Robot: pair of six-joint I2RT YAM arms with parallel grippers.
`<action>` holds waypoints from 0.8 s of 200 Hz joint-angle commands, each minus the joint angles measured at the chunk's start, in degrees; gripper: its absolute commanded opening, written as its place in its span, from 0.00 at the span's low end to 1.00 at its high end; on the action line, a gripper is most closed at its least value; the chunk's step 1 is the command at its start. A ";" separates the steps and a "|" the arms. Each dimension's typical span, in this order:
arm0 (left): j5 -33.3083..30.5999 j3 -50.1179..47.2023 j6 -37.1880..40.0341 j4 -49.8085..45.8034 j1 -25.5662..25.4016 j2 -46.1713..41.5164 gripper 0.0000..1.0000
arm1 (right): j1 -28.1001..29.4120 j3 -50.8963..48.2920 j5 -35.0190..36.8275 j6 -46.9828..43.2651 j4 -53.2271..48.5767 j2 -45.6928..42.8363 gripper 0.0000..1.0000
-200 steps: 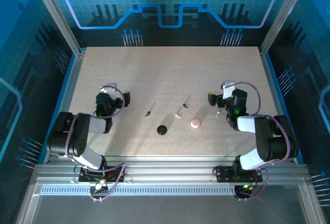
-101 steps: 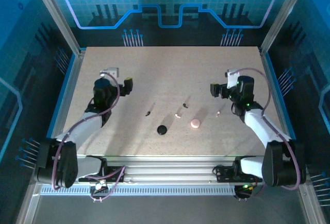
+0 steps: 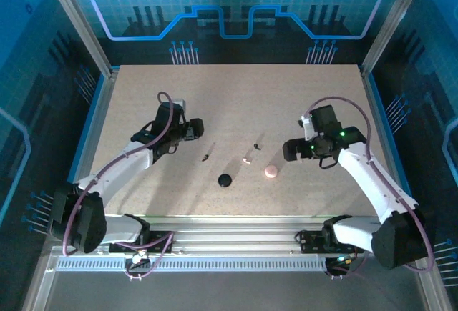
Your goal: Insert the wireless bluetooth earbuds into the charging case
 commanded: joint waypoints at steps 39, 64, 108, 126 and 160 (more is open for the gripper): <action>2.36 -1.61 -5.99 -9.68 -0.45 -0.72 0.75 | 7.77 3.66 -9.29 9.47 -8.90 7.01 0.82; 2.10 -2.14 -6.57 -10.10 -0.45 -0.45 0.75 | 13.07 7.50 -4.93 9.81 -11.15 14.24 0.81; 1.78 -2.15 -6.44 -10.38 -0.45 -0.18 0.76 | 16.20 14.39 -2.80 13.52 -15.42 27.55 0.72; 1.97 -2.08 -6.28 -10.28 -0.42 0.23 0.76 | 18.09 17.06 0.93 8.55 -16.52 30.84 0.74; 2.07 -1.72 -5.60 -10.32 -0.36 0.96 0.77 | 20.22 19.44 6.89 -2.59 -17.30 35.91 0.73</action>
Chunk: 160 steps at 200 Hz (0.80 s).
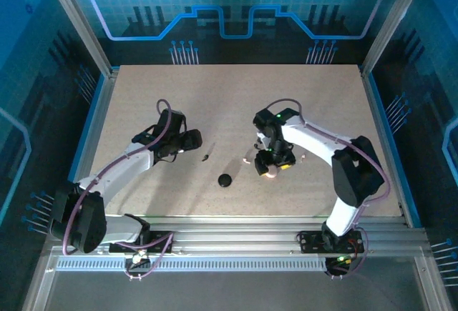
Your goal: Insert the wireless bluetooth earbuds into the charging case
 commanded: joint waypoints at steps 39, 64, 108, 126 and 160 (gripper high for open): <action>0.24 -1.37 0.06 -0.70 -0.08 -1.16 0.76 | 1.92 4.18 5.06 -18.41 -2.34 7.42 0.72; -0.41 -1.53 0.86 -1.06 -0.05 -2.59 0.76 | 2.10 4.21 5.65 -22.36 -1.15 8.82 0.72; 1.60 -1.41 2.32 -1.24 -0.13 -2.91 0.77 | 2.10 4.11 5.59 -25.89 0.96 9.88 0.73; 1.95 -1.49 2.58 -1.27 -0.13 -2.82 0.77 | 2.05 4.03 5.67 -26.61 1.22 10.67 0.73; 2.22 -1.51 2.61 -1.08 -0.14 -3.58 0.77 | 2.01 3.77 6.90 -27.07 2.77 12.07 0.72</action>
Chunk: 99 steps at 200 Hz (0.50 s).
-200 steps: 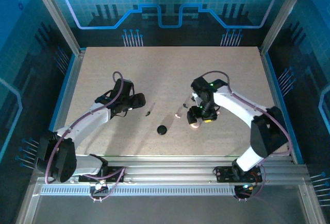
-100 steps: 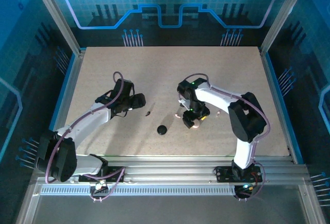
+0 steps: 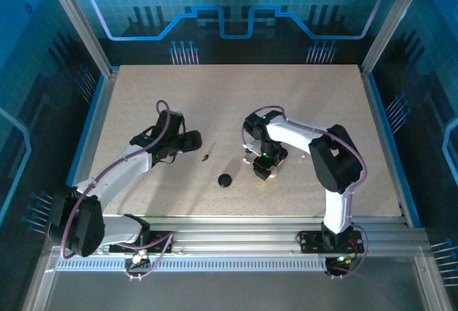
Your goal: Insert the wireless bluetooth earbuds into the charging case
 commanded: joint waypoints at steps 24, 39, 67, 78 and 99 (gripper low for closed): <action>1.10 -1.28 1.02 -0.48 -0.10 -3.30 0.77 | 0.57 0.42 1.33 -2.01 2.30 2.29 0.68; 0.64 -1.62 1.12 -0.31 -0.14 -4.19 0.77 | 0.34 0.20 1.36 -2.08 2.56 2.93 0.65; 0.02 -1.77 1.88 0.17 -0.14 -6.06 0.77 | -0.04 -0.13 2.65 -1.93 1.78 3.71 0.55; -0.26 -1.57 2.26 0.39 -0.14 -6.45 0.77 | -0.27 -0.41 2.96 -1.89 1.49 3.49 0.53; -0.66 -1.25 2.95 0.48 -0.14 -6.58 0.77 | -1.07 -1.01 3.65 -1.11 1.14 2.33 0.48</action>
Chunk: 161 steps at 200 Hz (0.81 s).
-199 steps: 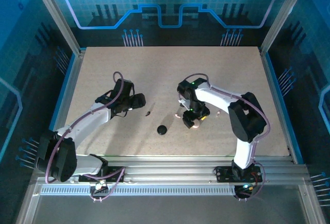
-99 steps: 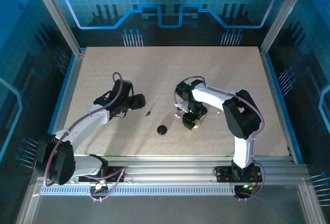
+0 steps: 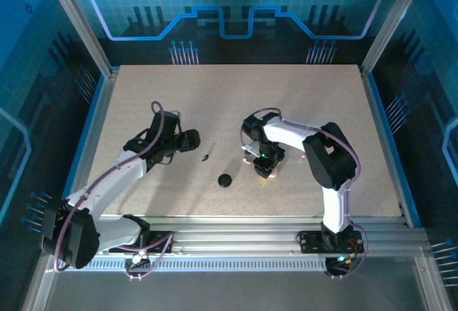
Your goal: Insert the wireless bluetooth earbuds into the charging case
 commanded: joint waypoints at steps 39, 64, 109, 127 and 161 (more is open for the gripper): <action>1.92 -2.43 4.53 5.58 -0.31 -2.59 0.77 | -2.59 -2.65 5.39 5.46 -1.29 -6.44 0.42; 13.73 -10.12 10.94 22.81 -0.49 -5.75 0.76 | -3.99 -3.23 2.86 14.16 0.36 -13.19 0.41; 23.83 -22.01 18.86 51.02 -1.18 -7.65 0.69 | -4.50 -9.78 -14.99 42.83 18.33 -26.27 0.41; 28.29 -23.72 22.01 57.34 -1.92 -5.68 0.67 | -4.42 -13.83 -19.49 52.28 27.09 -29.33 0.41; 32.98 -23.76 28.02 61.68 -4.97 -0.19 0.62 | -2.74 -17.57 -19.93 64.14 36.61 -33.20 0.41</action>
